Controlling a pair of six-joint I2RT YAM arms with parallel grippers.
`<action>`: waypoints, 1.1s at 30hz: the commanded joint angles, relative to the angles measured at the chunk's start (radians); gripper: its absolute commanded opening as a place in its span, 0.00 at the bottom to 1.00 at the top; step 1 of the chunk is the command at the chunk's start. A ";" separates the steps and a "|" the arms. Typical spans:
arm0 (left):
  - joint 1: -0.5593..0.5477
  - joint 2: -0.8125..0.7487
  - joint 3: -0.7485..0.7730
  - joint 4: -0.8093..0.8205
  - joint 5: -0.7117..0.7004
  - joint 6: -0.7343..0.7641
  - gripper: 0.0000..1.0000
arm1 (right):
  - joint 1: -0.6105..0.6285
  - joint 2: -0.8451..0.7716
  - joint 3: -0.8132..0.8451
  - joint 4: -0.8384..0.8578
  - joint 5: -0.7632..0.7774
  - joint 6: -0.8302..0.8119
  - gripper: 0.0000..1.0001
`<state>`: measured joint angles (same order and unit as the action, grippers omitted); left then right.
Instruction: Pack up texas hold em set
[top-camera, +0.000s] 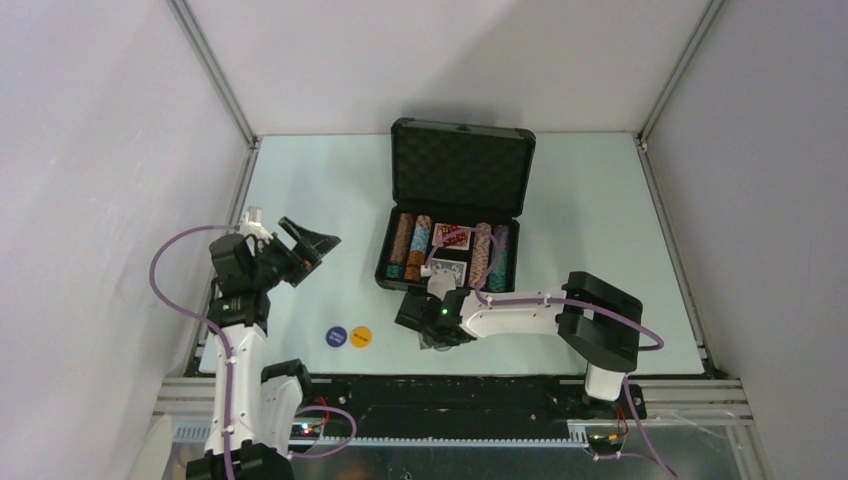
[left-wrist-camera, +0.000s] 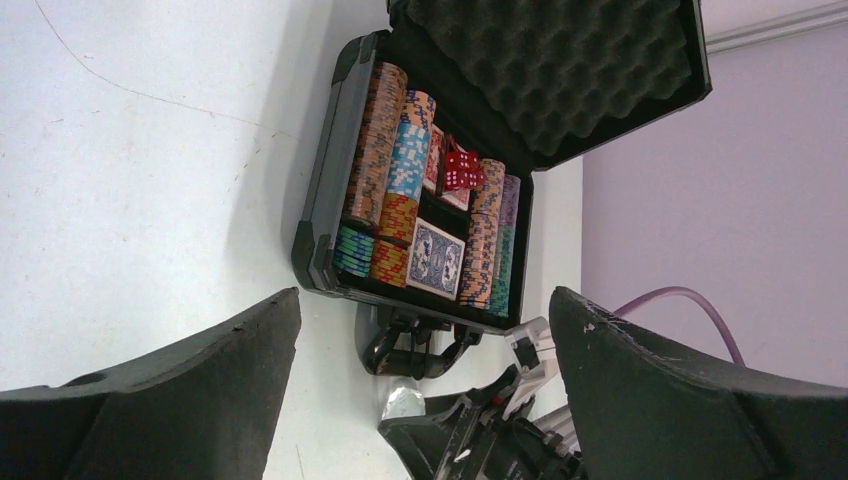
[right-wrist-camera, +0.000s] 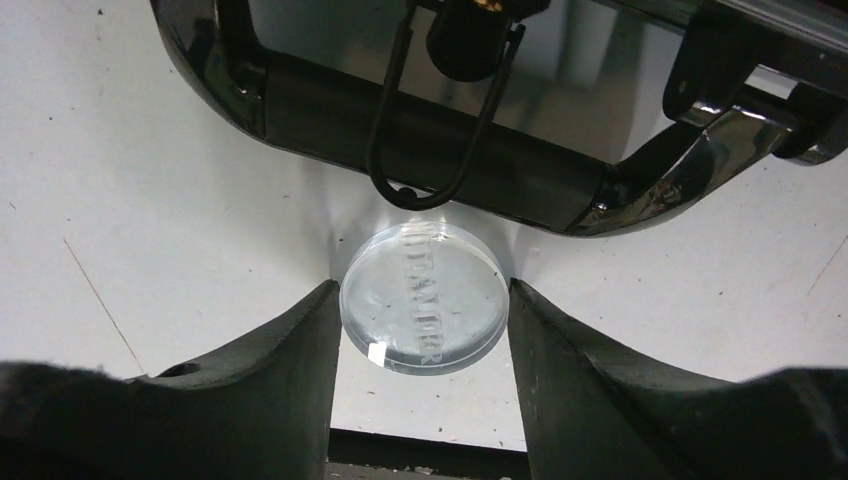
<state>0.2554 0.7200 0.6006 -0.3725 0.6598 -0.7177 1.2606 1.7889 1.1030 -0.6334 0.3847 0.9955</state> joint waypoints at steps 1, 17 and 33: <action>-0.007 0.001 0.005 0.020 0.017 -0.003 0.98 | 0.001 0.075 -0.010 -0.030 -0.014 -0.010 0.46; -0.007 0.006 0.008 0.020 0.013 -0.002 0.98 | -0.064 -0.277 0.081 0.003 -0.038 -0.238 0.44; -0.008 0.016 0.016 0.021 0.006 0.000 0.98 | -0.389 -0.057 0.286 0.057 -0.091 -0.524 0.46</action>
<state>0.2550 0.7353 0.6006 -0.3725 0.6586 -0.7174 0.9066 1.6661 1.3216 -0.6079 0.3088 0.5594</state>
